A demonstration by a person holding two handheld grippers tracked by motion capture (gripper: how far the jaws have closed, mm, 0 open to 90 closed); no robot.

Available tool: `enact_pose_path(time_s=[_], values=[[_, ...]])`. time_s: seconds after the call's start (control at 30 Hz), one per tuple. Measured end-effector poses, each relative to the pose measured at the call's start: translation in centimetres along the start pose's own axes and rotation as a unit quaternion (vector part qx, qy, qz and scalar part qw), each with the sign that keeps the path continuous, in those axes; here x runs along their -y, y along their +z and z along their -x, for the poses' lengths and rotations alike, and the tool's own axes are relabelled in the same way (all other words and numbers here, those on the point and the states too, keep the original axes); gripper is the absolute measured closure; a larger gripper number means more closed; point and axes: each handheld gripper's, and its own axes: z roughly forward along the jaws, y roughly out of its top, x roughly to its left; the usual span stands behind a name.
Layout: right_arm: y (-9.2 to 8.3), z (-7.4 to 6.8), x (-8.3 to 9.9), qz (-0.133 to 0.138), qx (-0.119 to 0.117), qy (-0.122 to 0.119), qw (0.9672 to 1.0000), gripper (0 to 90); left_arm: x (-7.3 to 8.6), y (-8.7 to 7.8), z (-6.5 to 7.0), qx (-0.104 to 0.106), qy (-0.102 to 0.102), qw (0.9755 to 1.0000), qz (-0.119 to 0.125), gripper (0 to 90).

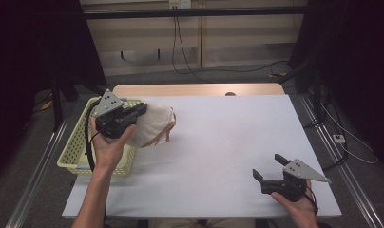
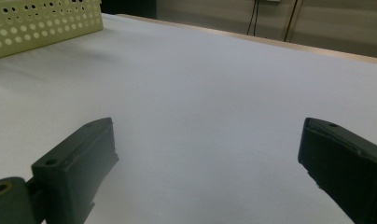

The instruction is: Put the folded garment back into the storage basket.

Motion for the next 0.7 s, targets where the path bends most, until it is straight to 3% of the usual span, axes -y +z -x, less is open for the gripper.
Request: enact_pose_path(time_s=[0.7], values=[[0.1, -0.1, 0.0, -0.001, -0.003, -0.001, 1.0, 4.1, -0.5, -3.0, -1.7, -0.022, -0.011, 0.9994, 0.026, 87.7]])
